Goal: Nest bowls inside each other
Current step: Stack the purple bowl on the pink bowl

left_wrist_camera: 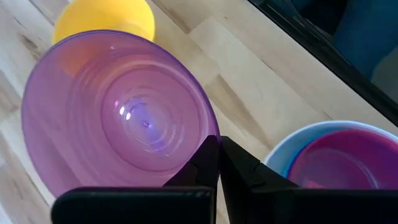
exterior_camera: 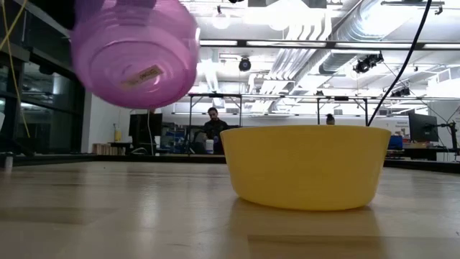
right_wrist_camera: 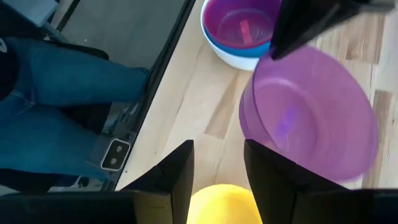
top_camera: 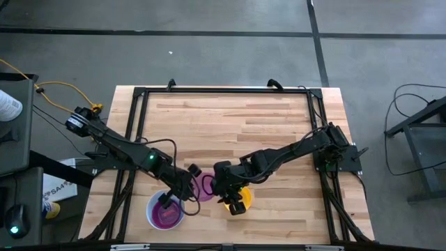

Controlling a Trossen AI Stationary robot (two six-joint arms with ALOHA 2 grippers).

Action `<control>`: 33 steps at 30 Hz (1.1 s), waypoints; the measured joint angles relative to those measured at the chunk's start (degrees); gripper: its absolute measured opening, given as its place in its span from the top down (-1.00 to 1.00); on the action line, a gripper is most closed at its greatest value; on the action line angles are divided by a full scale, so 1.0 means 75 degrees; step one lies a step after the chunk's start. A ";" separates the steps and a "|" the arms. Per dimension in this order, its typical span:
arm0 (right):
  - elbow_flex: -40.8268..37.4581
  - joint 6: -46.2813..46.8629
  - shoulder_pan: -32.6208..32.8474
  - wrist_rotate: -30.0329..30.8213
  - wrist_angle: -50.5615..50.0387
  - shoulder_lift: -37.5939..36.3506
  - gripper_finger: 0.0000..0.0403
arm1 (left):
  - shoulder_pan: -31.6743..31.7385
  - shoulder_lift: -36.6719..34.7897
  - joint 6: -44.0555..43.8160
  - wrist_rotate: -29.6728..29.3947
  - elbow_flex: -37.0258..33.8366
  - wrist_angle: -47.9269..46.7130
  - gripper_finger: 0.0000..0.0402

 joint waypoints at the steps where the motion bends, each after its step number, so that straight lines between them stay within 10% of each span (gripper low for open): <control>1: 0.0000 0.0047 0.0000 -0.0005 -0.0058 0.0000 0.33 | -0.0051 0.0003 -0.0057 0.0003 0.0000 -0.0041 1.00; 33: 0.0000 0.0422 0.0000 0.0278 -0.0550 -0.0020 0.33 | -0.3372 0.0235 -0.5428 -0.2881 0.1239 -0.2731 1.00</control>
